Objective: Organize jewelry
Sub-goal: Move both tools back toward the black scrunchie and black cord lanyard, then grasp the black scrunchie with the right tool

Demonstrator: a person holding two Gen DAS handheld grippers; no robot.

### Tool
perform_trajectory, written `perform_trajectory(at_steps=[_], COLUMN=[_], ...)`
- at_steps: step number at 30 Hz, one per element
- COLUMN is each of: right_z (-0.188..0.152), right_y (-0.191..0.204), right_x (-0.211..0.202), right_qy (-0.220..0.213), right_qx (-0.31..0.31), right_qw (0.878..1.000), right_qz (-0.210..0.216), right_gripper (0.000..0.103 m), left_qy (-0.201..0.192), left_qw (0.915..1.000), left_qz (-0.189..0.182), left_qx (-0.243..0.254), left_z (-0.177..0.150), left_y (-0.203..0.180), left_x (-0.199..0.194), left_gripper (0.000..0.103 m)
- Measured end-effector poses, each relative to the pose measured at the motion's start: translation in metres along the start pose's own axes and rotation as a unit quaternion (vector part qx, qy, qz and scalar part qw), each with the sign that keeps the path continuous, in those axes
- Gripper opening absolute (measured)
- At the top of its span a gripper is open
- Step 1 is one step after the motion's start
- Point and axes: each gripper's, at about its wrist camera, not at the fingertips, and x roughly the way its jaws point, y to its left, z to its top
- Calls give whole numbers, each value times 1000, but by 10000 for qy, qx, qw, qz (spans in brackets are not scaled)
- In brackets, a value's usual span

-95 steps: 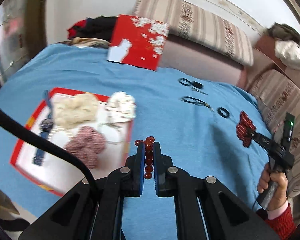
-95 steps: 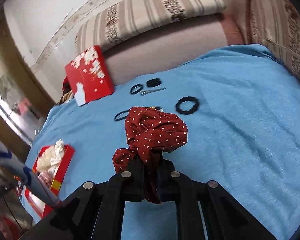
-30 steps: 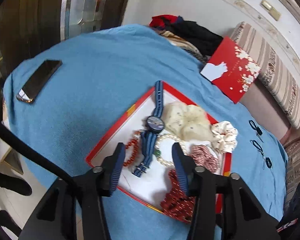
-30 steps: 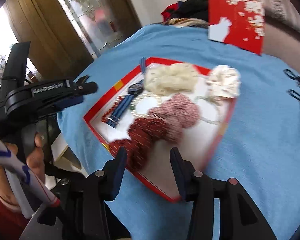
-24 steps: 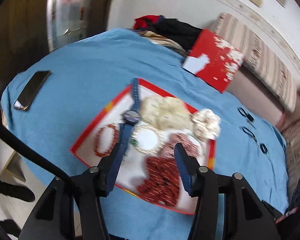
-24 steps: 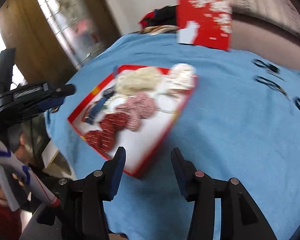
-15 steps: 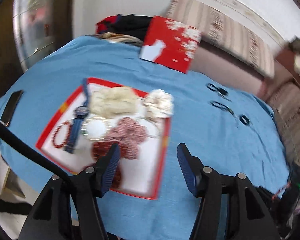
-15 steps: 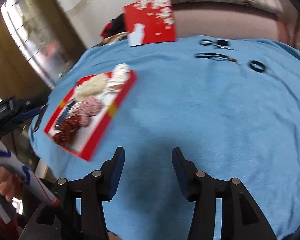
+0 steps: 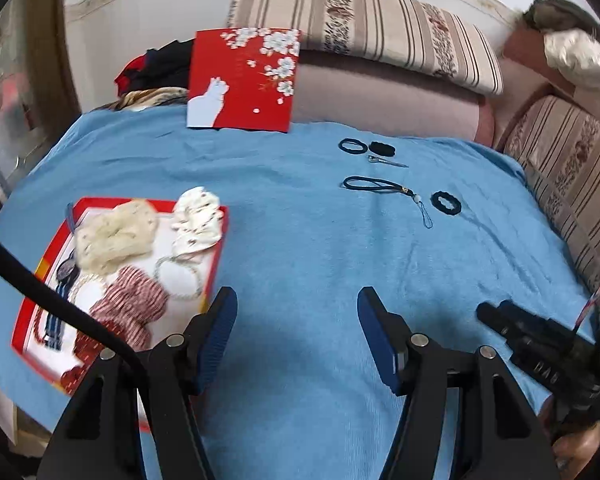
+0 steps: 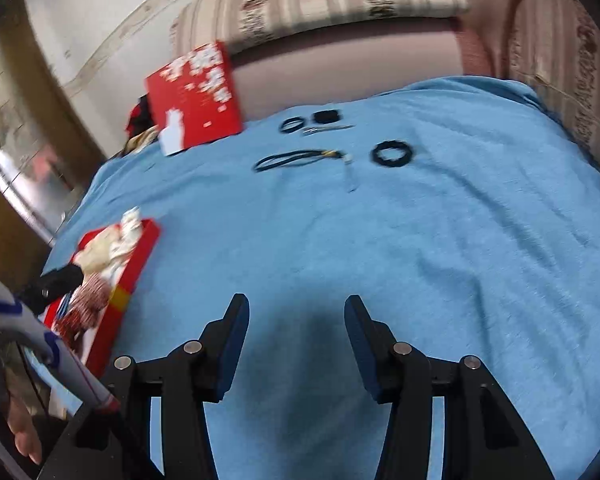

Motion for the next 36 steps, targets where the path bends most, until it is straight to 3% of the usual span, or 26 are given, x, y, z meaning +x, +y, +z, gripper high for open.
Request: perform_trajectory(at_steps=[13, 24, 30, 34, 36], right_z=[39, 53, 91, 98, 100], right_y=[-43, -56, -64, -74, -83], right_x=[48, 74, 81, 80, 87], right_qy=[-121, 42, -214, -517, -420], right_qx=[501, 377, 521, 531, 610], right_qw=[9976, 9969, 9960, 9949, 9943], right_qz=[-465, -688, -689, -689, -763], right_gripper=[54, 54, 54, 54, 54], left_qy=[202, 576, 724, 783, 814], left_qw=[9984, 9971, 9963, 9964, 9963], left_qz=[158, 194, 100, -20, -100], left_qx=[495, 456, 445, 330, 268], left_z=[8, 4, 4, 5, 5], left_y=[-16, -2, -1, 2, 4], left_x=[74, 112, 124, 128, 130], left_gripper=[62, 62, 62, 62, 62])
